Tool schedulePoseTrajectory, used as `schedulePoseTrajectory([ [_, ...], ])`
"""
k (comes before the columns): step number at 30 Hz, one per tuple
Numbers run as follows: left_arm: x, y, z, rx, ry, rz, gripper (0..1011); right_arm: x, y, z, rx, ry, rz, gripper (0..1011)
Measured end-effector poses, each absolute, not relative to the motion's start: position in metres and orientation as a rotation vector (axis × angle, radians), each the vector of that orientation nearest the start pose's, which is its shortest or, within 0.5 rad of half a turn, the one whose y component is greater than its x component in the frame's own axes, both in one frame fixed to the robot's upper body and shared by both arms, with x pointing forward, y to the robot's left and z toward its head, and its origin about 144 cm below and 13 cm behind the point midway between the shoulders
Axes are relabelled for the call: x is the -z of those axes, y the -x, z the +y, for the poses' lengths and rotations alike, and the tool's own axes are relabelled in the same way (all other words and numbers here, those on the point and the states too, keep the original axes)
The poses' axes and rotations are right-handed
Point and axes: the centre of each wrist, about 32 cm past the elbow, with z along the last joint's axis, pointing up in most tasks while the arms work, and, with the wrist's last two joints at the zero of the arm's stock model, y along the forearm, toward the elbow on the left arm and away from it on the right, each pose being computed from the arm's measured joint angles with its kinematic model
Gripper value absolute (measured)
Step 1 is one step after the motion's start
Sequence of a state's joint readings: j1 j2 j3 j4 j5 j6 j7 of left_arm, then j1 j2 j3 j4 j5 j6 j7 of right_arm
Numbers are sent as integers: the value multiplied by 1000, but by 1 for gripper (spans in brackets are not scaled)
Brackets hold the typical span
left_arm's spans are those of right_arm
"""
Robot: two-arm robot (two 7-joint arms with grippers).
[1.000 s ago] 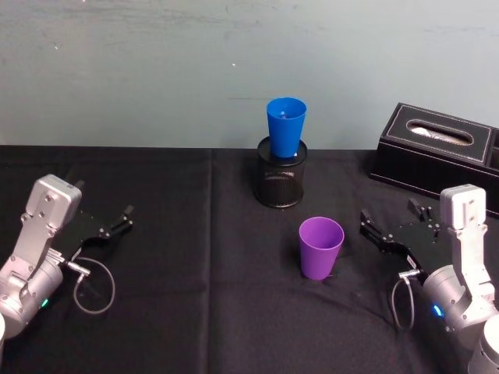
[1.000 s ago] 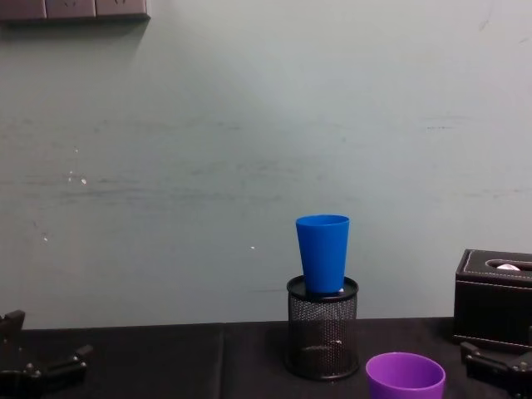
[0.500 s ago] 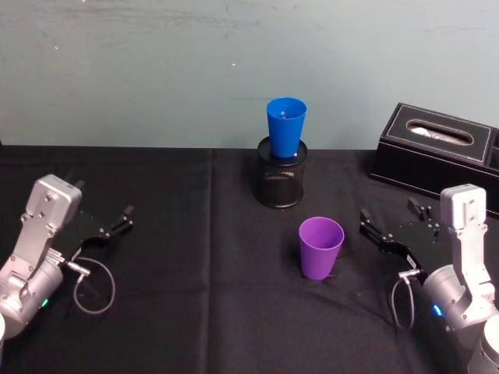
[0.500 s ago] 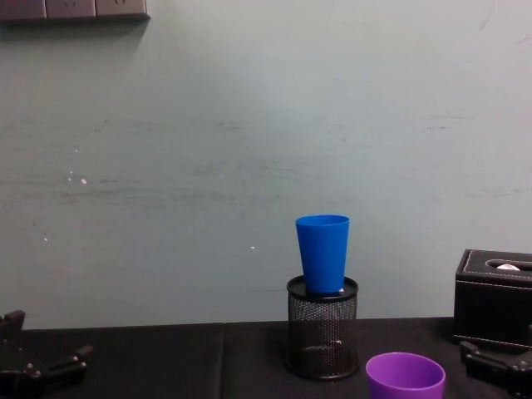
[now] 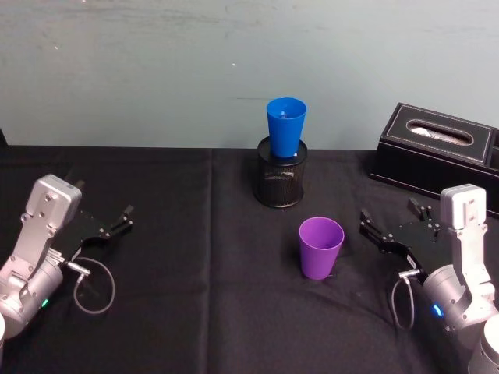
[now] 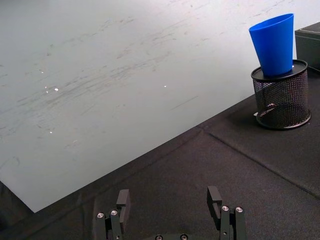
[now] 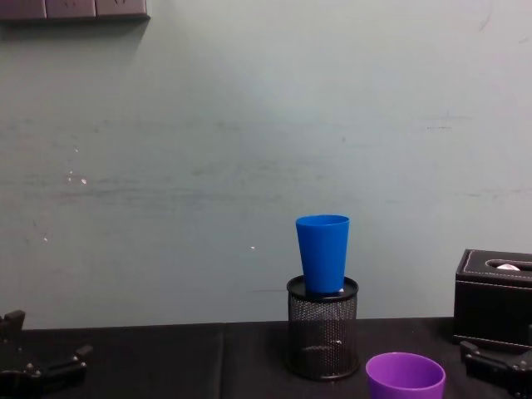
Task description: Pick up one cup with a gripper and tap it against the other cup.
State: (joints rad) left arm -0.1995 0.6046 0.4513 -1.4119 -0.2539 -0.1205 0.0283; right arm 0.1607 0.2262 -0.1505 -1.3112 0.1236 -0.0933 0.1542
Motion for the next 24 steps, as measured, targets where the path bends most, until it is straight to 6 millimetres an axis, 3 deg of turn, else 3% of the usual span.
schedulePoseTrajectory([
  [24,-1140,-489,310,-1248,-304,-285,1011,-1115,-500,-266,1317,121,-64,1003],
])
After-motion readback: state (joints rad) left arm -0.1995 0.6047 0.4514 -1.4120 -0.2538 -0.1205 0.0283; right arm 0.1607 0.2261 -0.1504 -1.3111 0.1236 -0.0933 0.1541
